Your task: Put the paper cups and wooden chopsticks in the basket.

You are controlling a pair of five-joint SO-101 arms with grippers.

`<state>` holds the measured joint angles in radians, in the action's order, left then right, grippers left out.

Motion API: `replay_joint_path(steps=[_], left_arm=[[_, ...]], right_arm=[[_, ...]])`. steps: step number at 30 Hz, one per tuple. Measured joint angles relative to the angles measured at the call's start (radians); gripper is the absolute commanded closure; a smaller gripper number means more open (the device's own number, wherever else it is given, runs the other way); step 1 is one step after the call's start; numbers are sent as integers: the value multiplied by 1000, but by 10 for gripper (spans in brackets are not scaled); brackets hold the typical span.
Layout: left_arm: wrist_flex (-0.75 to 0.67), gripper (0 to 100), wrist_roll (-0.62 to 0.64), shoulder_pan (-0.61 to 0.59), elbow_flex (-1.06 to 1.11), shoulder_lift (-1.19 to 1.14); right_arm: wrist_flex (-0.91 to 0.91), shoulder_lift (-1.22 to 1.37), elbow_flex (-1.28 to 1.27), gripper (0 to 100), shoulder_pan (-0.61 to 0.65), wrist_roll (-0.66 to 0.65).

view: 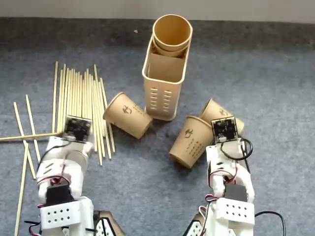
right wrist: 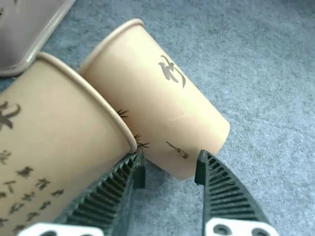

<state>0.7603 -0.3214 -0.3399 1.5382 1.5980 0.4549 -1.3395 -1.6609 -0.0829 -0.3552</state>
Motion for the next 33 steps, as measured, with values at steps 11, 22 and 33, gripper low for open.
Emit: replay_joint_path(steps=[11, 22, 33], left_arm=[[153, 748, 55, -83, -482, -336], [512, 714, 20, 183, -1186, -1168], [647, 713, -29, 255, -1660, -1728]], right_arm=[[0, -2, 0, 821, -140, 0], [196, -3, 64, 821, -491, 81], [210, -5, -8, 821, -284, -11]])
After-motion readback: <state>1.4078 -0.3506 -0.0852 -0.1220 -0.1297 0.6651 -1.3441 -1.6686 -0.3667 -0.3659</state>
